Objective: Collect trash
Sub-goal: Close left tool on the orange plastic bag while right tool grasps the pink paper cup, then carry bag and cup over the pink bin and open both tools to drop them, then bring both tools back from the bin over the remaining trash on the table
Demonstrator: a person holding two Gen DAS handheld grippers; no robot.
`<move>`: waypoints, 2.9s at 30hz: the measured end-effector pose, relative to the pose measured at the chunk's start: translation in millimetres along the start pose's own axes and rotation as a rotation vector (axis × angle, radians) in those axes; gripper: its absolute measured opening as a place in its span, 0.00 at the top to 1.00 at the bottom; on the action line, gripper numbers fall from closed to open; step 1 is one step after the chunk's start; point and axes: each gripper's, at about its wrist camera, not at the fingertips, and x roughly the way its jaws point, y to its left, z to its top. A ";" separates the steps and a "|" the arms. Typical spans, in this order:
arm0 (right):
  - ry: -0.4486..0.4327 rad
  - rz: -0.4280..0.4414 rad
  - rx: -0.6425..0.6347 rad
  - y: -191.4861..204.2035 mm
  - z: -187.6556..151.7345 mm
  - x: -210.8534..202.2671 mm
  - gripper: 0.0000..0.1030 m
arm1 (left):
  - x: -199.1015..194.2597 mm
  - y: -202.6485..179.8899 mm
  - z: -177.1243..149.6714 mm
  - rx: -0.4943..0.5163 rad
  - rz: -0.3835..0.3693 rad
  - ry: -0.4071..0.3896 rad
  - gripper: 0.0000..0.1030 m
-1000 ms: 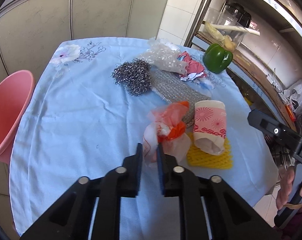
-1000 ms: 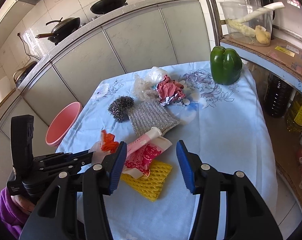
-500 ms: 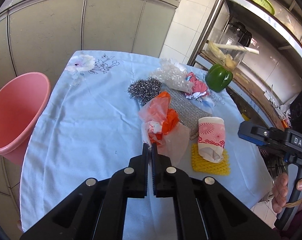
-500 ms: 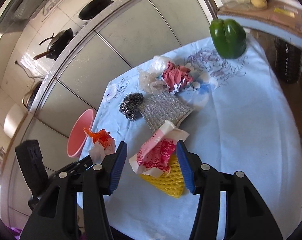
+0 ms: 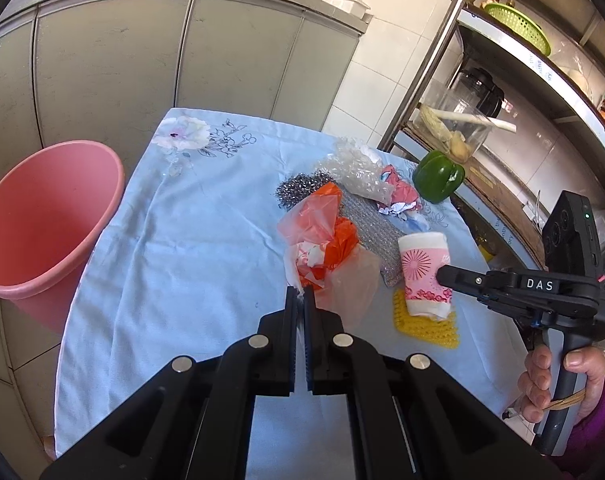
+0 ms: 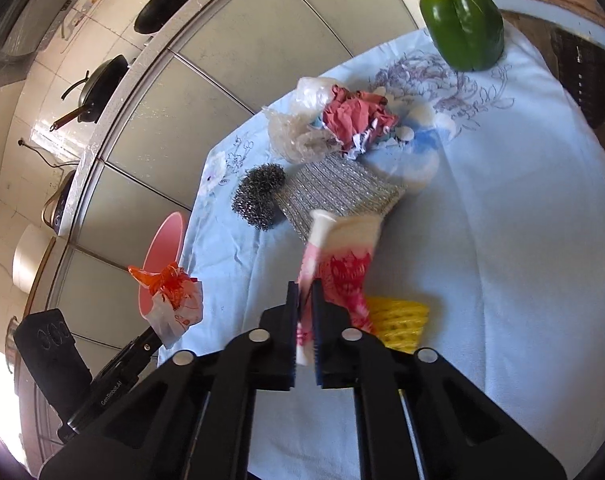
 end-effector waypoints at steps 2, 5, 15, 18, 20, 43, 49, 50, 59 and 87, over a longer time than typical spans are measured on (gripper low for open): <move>-0.018 -0.001 -0.033 6.9 0.7 -3.8 0.96 | -2.8 4.4 0.8 -0.012 0.001 -0.009 0.98; -0.036 0.000 -0.084 19.4 1.6 -7.3 0.96 | -8.0 12.5 3.5 -0.033 0.003 -0.026 0.98; -0.057 0.062 -0.237 73.7 8.9 -1.1 0.96 | -34.3 48.1 11.3 -0.102 0.076 -0.105 0.98; -0.053 0.088 -0.285 93.2 12.8 6.2 0.96 | -44.3 62.4 13.0 -0.130 0.108 -0.130 0.98; -0.049 0.112 -0.321 110.0 15.0 13.3 0.96 | -51.5 72.7 14.3 -0.146 0.136 -0.147 0.98; 0.115 0.291 -0.589 263.0 9.8 137.5 0.96 | -84.9 181.1 13.7 -0.332 0.369 -0.200 0.98; 0.176 0.273 -0.602 270.3 2.4 172.1 0.96 | -71.6 196.0 12.3 -0.350 0.394 -0.168 0.97; 0.182 0.270 -0.603 270.0 2.2 176.3 0.96 | -68.9 198.5 11.8 -0.353 0.399 -0.161 0.97; 0.220 0.258 -0.607 269.4 -4.8 199.9 0.96 | -58.7 204.3 11.6 -0.356 0.427 -0.140 0.96; 0.056 0.229 -0.726 253.2 -20.9 128.4 0.65 | -85.3 168.5 17.2 -0.323 0.394 -0.204 0.70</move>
